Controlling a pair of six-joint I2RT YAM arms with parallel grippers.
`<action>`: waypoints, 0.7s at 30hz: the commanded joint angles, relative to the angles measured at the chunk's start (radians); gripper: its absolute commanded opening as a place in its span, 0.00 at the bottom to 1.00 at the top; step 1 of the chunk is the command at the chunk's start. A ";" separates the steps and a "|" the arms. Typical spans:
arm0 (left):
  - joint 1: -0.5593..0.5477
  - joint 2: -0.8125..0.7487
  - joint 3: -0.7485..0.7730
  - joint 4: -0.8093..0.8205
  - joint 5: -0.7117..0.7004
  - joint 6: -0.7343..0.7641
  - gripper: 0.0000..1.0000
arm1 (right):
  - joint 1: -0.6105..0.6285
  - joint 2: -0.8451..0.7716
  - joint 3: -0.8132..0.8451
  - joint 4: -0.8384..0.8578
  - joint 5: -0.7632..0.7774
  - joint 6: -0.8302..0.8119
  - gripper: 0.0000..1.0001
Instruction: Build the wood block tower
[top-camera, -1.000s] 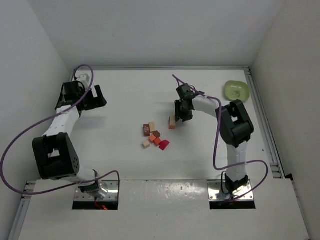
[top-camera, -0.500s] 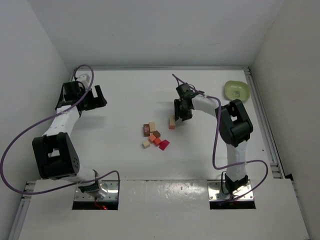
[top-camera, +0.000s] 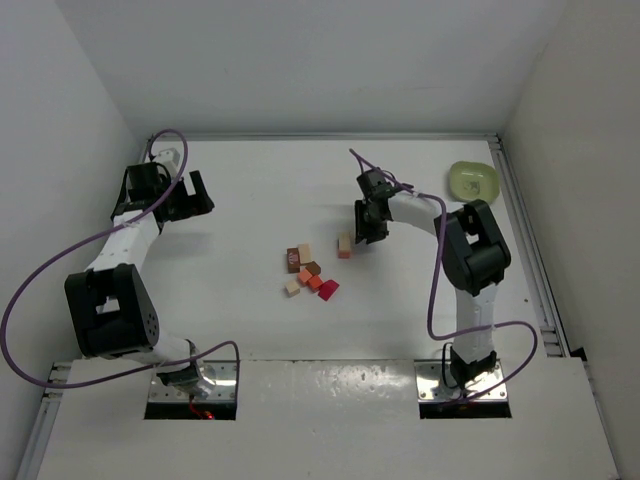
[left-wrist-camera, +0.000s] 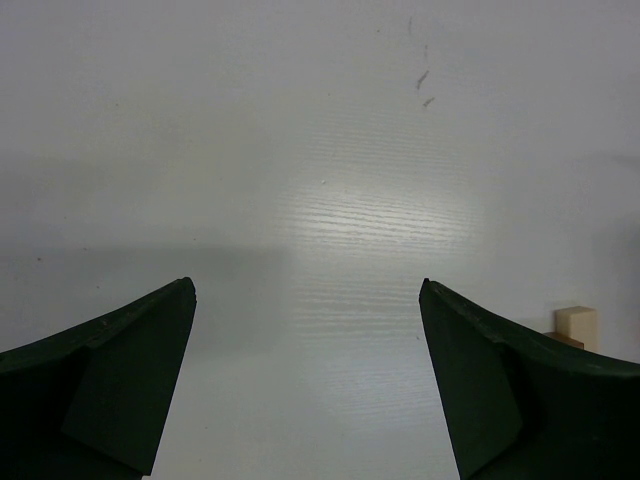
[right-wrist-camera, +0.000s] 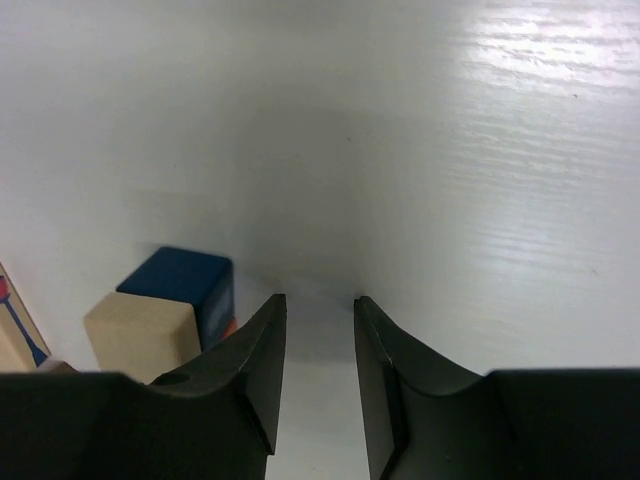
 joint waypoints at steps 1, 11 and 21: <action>-0.009 0.000 0.014 0.027 0.011 0.002 1.00 | -0.009 -0.035 -0.049 -0.021 0.011 -0.014 0.34; -0.009 0.000 0.005 0.027 0.011 0.002 1.00 | 0.007 -0.055 -0.071 -0.012 -0.012 -0.026 0.38; -0.009 -0.009 -0.004 0.036 0.011 0.002 1.00 | 0.020 -0.058 -0.080 -0.016 -0.012 -0.031 0.43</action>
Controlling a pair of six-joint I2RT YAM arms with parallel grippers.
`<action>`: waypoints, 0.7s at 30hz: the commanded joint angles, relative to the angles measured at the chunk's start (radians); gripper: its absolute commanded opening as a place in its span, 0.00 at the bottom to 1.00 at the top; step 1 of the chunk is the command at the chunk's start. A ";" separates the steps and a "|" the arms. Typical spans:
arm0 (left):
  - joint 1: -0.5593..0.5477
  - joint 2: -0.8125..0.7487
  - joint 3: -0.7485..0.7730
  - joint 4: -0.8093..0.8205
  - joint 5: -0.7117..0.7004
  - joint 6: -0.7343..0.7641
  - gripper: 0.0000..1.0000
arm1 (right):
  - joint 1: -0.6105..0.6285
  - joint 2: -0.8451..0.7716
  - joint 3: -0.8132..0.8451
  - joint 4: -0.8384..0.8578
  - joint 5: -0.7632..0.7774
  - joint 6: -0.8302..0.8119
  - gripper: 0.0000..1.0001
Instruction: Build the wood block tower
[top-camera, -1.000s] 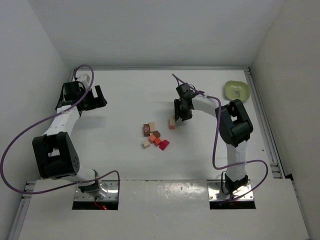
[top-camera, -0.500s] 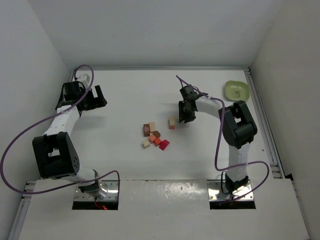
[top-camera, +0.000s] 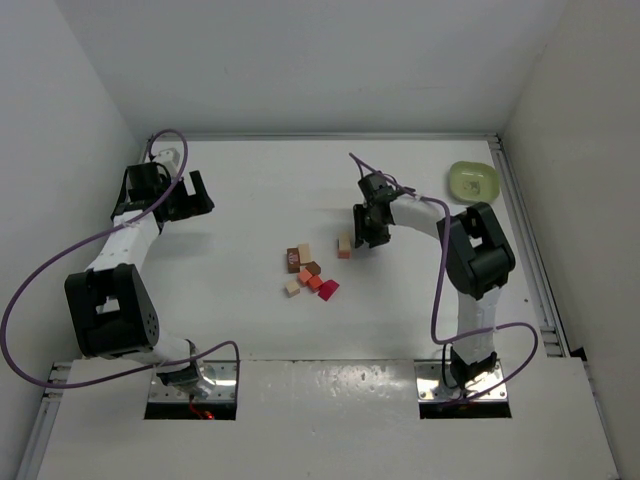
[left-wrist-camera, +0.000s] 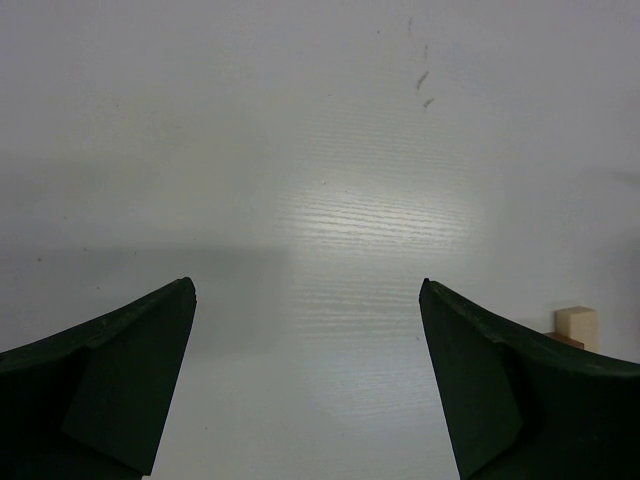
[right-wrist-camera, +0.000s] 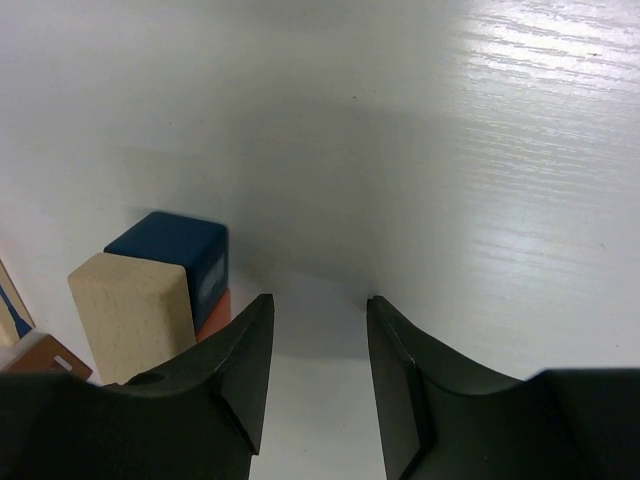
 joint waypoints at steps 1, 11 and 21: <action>-0.009 -0.009 -0.004 0.035 0.011 0.002 1.00 | 0.017 -0.023 -0.026 -0.019 0.002 -0.011 0.43; -0.009 -0.009 -0.013 0.035 0.011 0.002 1.00 | 0.029 -0.023 -0.033 -0.022 0.002 -0.003 0.44; -0.009 -0.009 -0.013 0.035 0.011 0.002 1.00 | 0.034 -0.026 -0.039 -0.026 -0.025 -0.005 0.47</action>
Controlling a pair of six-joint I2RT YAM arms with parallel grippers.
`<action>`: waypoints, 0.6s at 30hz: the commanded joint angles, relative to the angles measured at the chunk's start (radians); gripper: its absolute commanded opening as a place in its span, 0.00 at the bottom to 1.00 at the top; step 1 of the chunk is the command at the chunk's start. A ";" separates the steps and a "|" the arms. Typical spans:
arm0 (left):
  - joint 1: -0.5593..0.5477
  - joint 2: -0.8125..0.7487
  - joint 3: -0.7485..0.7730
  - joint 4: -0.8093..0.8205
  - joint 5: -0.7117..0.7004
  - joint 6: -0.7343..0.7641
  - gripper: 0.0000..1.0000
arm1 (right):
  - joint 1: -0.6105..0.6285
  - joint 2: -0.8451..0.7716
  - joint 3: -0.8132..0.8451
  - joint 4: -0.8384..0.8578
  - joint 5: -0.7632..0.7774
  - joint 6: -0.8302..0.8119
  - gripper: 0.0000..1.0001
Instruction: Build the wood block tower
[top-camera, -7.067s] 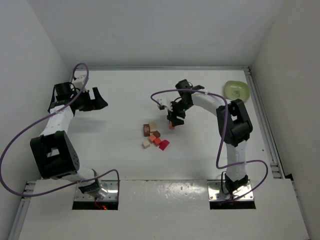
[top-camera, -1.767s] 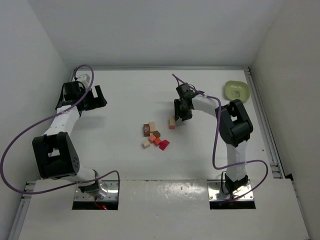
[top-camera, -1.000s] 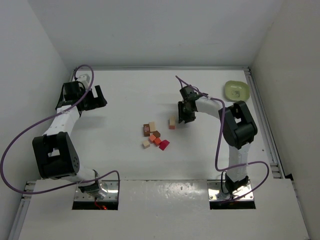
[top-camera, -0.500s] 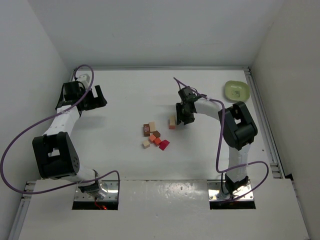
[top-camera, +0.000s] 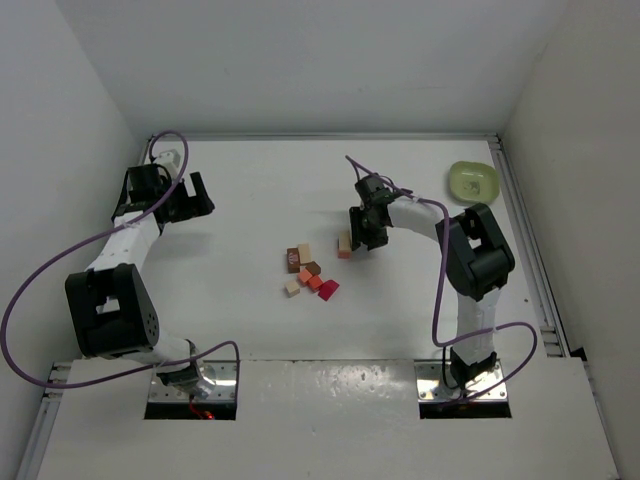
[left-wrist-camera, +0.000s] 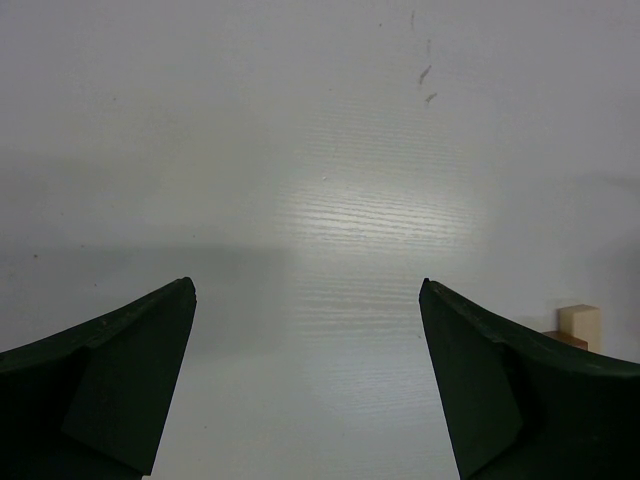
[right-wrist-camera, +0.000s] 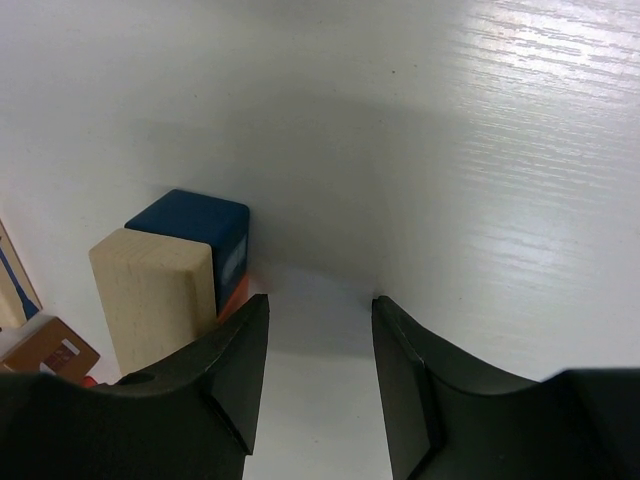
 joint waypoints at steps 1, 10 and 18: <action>-0.009 -0.009 -0.001 0.027 0.011 0.002 1.00 | 0.014 -0.021 -0.026 -0.024 -0.018 0.001 0.47; -0.009 -0.009 -0.001 0.036 0.011 0.002 1.00 | 0.016 -0.022 -0.030 -0.025 -0.018 0.015 0.48; -0.009 -0.018 -0.010 0.036 0.011 -0.007 1.00 | 0.019 -0.022 -0.030 -0.025 -0.020 0.018 0.49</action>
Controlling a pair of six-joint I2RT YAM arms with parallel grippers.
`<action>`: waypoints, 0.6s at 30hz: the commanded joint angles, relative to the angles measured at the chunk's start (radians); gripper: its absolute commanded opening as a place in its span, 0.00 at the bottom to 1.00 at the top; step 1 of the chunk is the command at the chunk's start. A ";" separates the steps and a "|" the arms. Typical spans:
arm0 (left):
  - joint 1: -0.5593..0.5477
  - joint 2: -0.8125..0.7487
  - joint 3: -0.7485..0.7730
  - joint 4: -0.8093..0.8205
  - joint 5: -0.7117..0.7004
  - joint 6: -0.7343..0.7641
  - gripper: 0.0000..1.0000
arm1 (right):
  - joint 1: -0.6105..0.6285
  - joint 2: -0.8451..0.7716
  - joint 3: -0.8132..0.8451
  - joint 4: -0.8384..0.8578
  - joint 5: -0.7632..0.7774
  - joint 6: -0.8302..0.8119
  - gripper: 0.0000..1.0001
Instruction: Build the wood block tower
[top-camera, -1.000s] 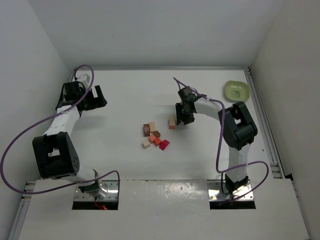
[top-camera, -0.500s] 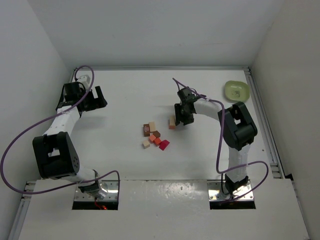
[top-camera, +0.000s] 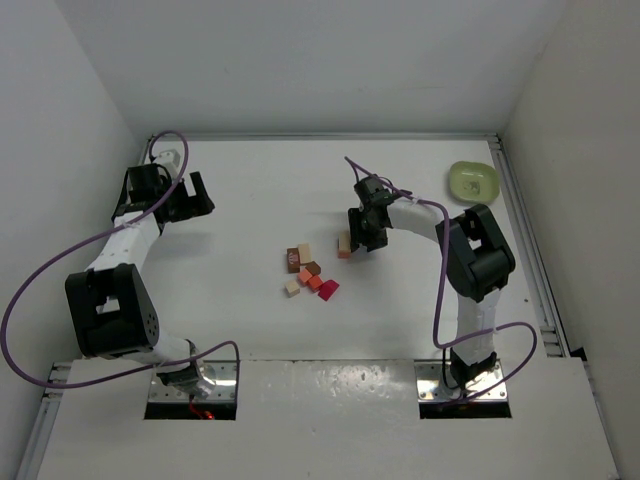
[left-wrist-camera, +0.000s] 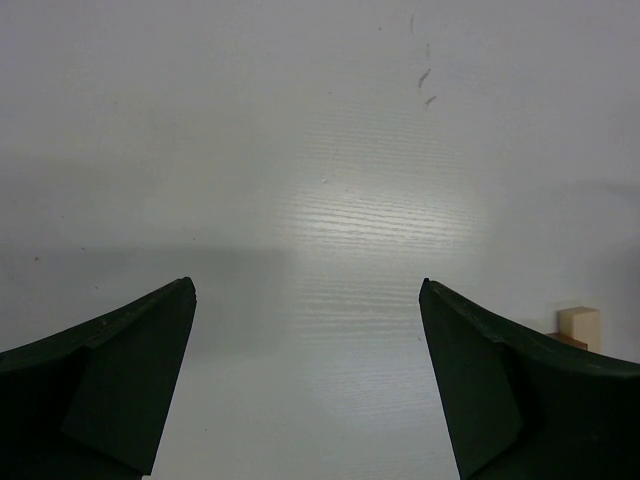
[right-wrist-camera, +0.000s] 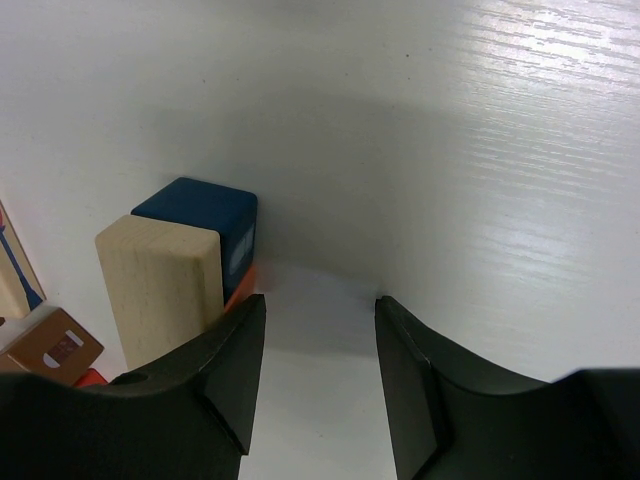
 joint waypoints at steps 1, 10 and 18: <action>-0.009 -0.018 -0.009 0.030 0.011 -0.007 1.00 | 0.007 -0.010 -0.018 -0.026 -0.013 0.011 0.49; -0.009 -0.009 -0.009 0.030 0.011 -0.007 1.00 | 0.005 -0.006 -0.010 -0.032 -0.011 0.011 0.50; -0.009 -0.009 -0.009 0.030 0.011 -0.007 1.00 | 0.010 0.000 -0.002 -0.037 -0.009 0.011 0.51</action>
